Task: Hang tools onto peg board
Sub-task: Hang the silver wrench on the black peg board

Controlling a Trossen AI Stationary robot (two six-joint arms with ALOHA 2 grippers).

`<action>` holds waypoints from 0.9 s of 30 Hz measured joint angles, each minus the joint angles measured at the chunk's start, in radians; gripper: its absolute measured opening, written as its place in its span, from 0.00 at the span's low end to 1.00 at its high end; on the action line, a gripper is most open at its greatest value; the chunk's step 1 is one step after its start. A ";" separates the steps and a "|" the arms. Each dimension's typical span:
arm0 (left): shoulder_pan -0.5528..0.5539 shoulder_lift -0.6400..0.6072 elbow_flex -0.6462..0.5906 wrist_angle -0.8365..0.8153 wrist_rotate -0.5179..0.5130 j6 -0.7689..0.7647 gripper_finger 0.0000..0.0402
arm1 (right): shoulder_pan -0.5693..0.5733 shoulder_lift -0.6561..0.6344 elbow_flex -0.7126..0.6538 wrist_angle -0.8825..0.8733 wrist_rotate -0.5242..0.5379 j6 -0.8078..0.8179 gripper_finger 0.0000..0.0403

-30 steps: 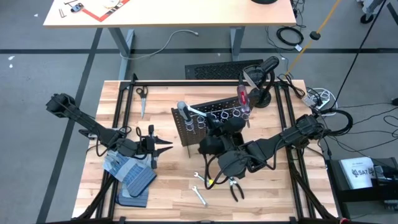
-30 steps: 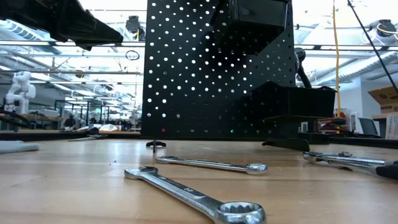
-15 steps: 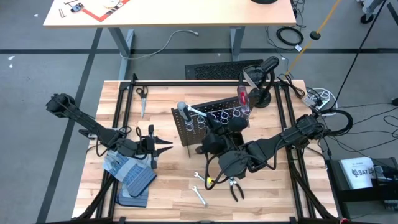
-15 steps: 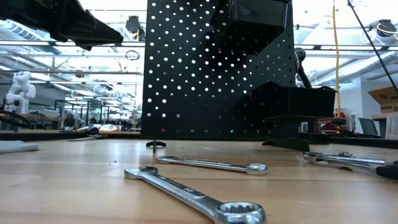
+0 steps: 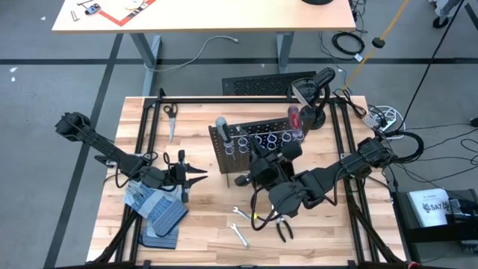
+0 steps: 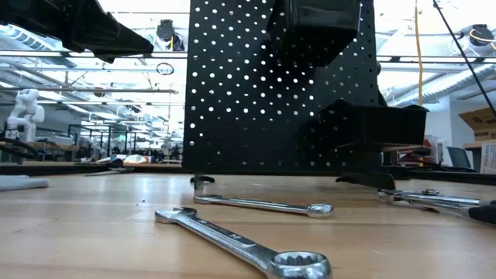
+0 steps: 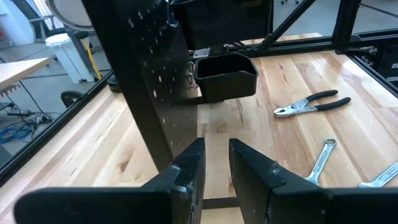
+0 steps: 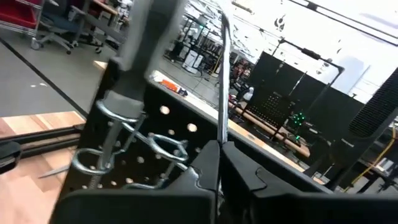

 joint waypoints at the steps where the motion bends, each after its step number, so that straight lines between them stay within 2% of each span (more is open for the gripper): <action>1: 0.000 0.000 0.000 0.000 0.000 0.000 0.20 | 0.000 0.000 0.000 0.011 -0.001 -0.015 0.00; 7: 0.000 0.000 0.000 0.000 0.000 -0.001 0.20 | 0.000 -0.002 0.000 0.084 -0.019 -0.080 0.00; 11: 0.000 0.000 0.000 0.000 0.000 0.000 0.20 | 0.000 -0.002 0.000 0.113 -0.078 -0.099 0.00; 16: 0.000 0.000 0.000 0.000 0.000 0.000 0.20 | 0.000 -0.002 -0.001 0.264 -0.155 -0.219 0.00; 20: 0.000 0.000 0.000 0.000 0.000 0.000 0.20 | 0.000 -0.003 -0.001 0.351 -0.148 -0.316 0.00; 27: 0.000 0.000 0.000 0.000 0.000 0.000 0.20 | 0.000 -0.003 -0.002 0.335 -0.135 -0.328 0.00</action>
